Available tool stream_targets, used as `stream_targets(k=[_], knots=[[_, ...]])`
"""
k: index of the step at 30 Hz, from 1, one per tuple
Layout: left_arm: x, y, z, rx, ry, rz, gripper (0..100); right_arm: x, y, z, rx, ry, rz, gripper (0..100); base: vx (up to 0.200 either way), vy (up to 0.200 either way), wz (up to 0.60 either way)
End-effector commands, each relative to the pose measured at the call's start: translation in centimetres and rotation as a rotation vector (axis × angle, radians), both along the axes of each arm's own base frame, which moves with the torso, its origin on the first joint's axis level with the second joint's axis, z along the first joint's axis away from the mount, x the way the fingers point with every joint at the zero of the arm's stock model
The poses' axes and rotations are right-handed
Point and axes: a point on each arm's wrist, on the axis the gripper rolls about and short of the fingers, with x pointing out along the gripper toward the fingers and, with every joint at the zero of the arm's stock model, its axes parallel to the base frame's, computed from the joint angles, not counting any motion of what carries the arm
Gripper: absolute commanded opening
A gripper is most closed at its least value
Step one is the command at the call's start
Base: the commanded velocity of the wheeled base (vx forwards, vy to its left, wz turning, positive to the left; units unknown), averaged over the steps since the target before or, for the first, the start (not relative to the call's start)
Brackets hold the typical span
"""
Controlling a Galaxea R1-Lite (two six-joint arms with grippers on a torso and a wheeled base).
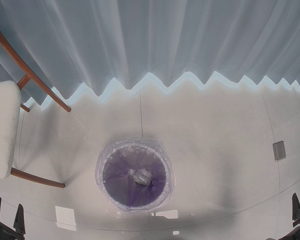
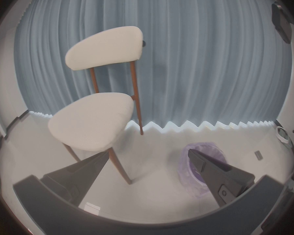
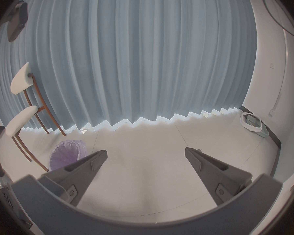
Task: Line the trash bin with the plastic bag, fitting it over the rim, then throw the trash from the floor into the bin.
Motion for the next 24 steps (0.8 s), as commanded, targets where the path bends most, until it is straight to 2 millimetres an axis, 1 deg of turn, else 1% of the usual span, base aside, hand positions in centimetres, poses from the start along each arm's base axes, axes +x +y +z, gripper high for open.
stream_targets(k=[1,2,6,24], knots=[[-0.07,-0.24,-0.58,0.039,0.042,-0.113,100,0.05,0.0,-0.51,-0.001,0.007,0.001,100,0.0,0.0,0.0],[-0.02,-0.25,-0.84,0.072,0.056,-0.113,100,0.05,0.0,-0.51,-0.001,0.007,0.001,100,0.0,0.0,0.0],[0.05,-0.23,-0.81,0.067,0.073,-0.116,100,0.05,0.0,-0.5,0.0,0.006,0.001,100,0.0,0.0,0.0],[0.04,-0.24,-0.82,0.065,0.045,-0.108,100,0.05,0.0,-0.51,-0.006,0.008,0.001,100,0.0,0.0,0.0]])
